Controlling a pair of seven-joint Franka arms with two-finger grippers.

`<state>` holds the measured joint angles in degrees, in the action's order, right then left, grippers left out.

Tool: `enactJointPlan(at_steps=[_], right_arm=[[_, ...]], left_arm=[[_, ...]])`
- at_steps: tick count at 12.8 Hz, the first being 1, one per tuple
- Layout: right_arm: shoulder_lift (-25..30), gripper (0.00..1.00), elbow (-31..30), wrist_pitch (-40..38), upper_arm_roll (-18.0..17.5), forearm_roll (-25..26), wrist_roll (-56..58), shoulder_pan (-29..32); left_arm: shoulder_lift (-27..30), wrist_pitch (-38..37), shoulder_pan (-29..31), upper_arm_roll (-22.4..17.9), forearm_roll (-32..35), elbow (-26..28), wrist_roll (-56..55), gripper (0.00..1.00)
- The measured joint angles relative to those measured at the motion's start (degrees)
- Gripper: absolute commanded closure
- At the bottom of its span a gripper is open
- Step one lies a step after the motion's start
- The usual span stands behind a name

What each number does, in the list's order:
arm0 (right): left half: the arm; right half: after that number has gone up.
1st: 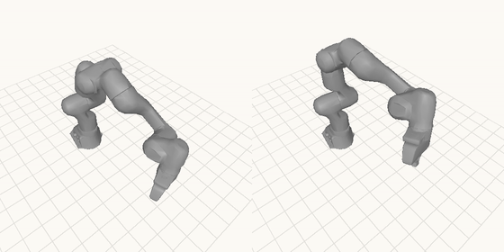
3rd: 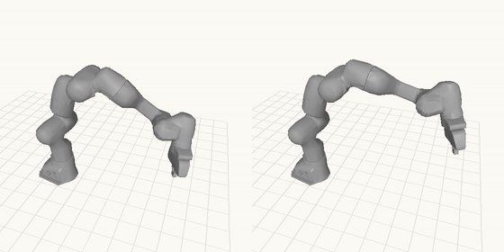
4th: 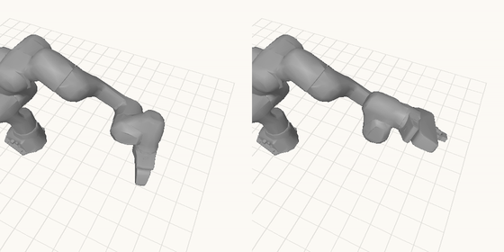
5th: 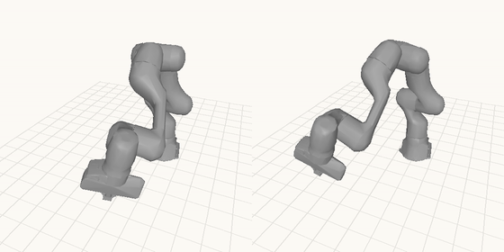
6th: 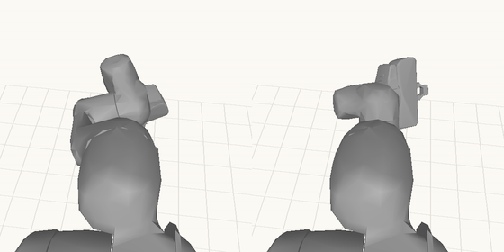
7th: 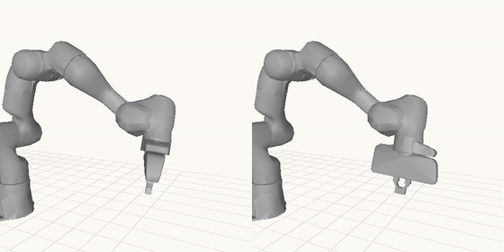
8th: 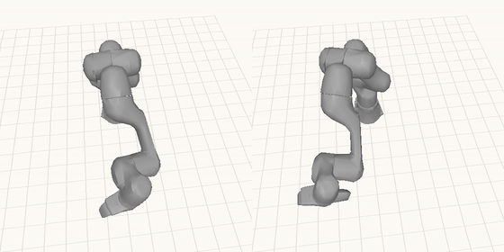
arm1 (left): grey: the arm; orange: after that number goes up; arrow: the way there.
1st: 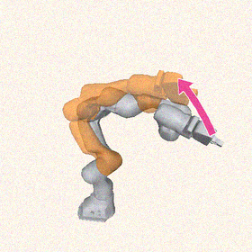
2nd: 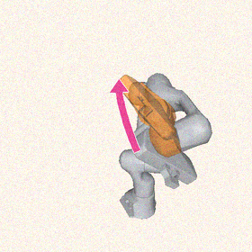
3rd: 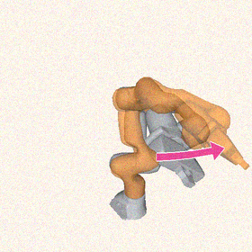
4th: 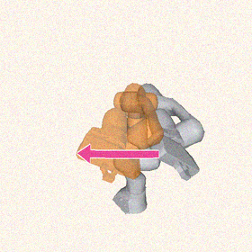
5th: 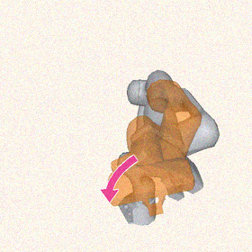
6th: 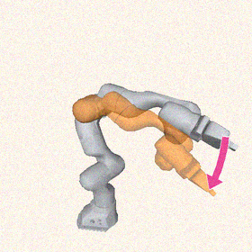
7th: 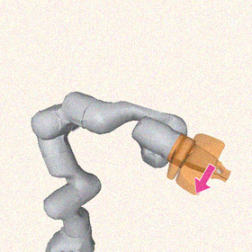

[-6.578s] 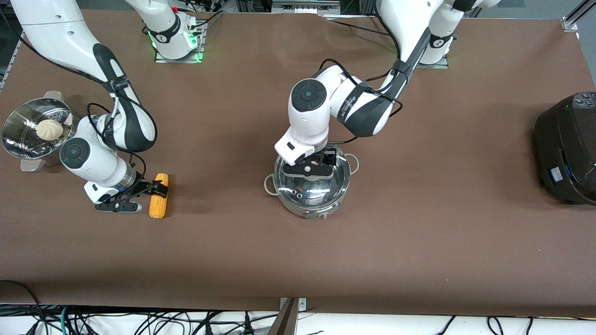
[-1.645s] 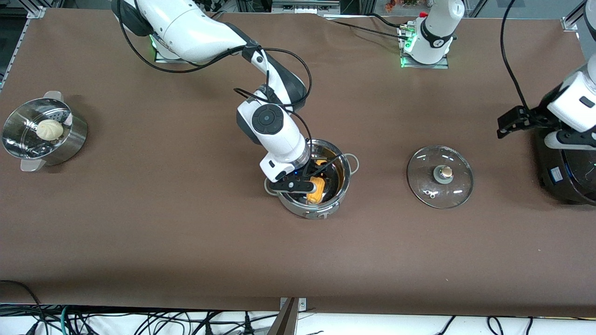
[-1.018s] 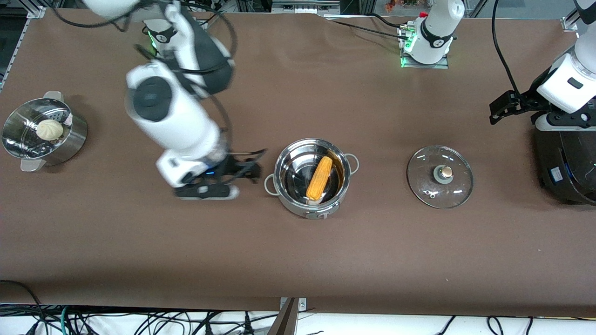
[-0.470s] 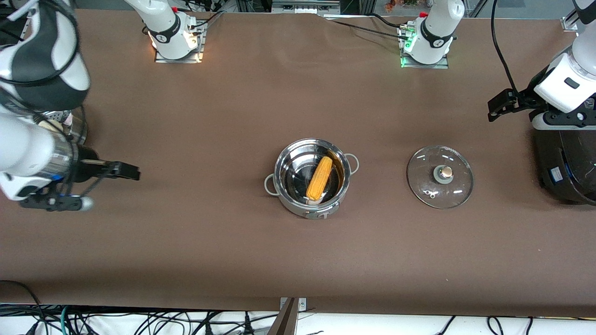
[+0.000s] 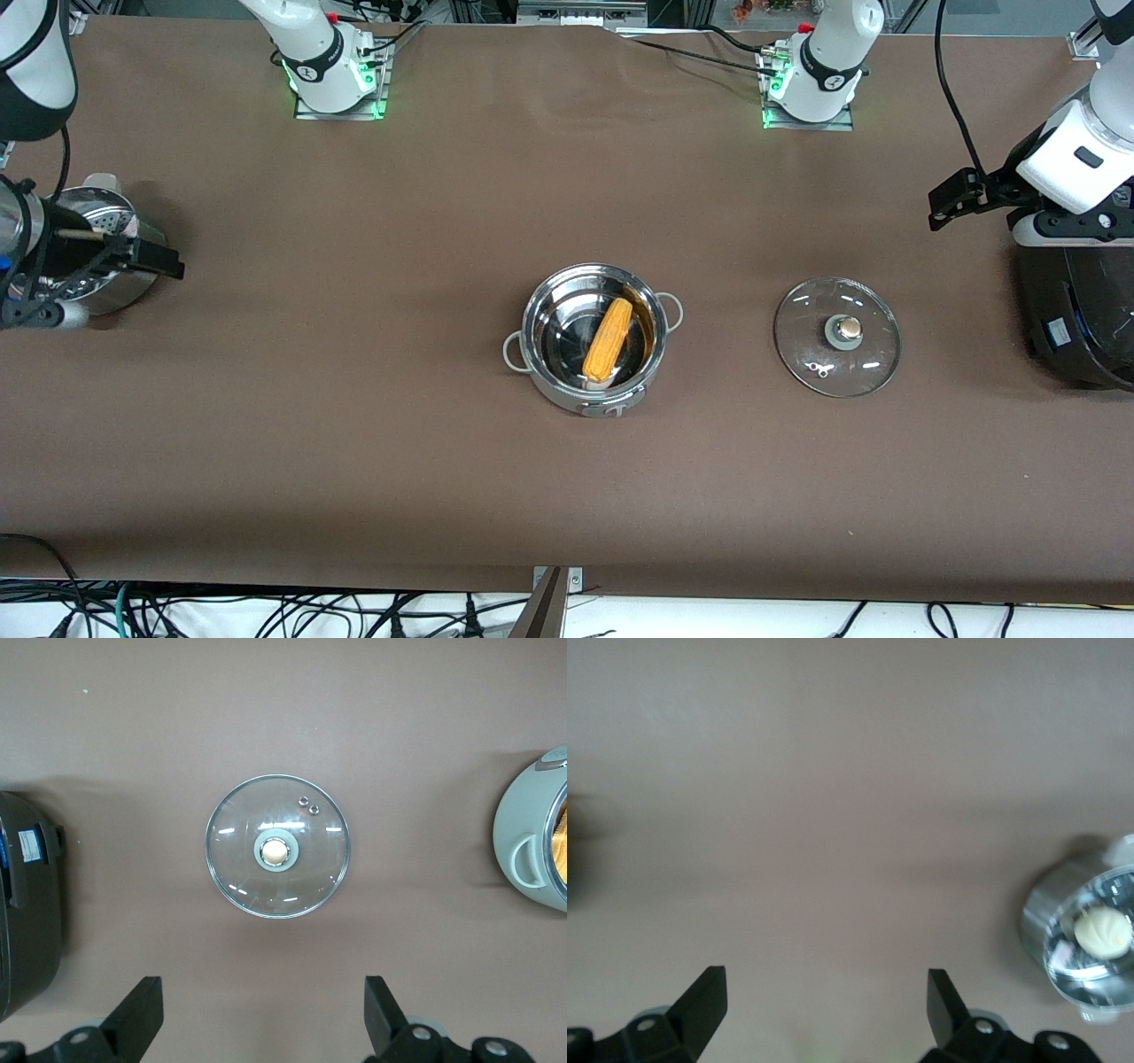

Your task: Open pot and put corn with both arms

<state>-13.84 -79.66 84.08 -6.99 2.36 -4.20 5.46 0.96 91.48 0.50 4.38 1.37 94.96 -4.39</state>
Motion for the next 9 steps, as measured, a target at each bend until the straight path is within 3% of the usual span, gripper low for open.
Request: enactJointPlan(at_steps=[3, 9], right_arm=[[5.7, 0.0, -7.4, 0.7, 1.1, 3.1, 0.0, 0.0], [14.7, 0.0, -11.8, -2.6, 1.9, 2.8, 0.4, -1.2]], left_arm=[[0.0, 0.0, 0.0, 0.1, 0.0, -0.1, 0.0, 0.0], [0.1, -0.4, 0.0, 0.1, 0.0, -0.1, 0.0, 0.0]])
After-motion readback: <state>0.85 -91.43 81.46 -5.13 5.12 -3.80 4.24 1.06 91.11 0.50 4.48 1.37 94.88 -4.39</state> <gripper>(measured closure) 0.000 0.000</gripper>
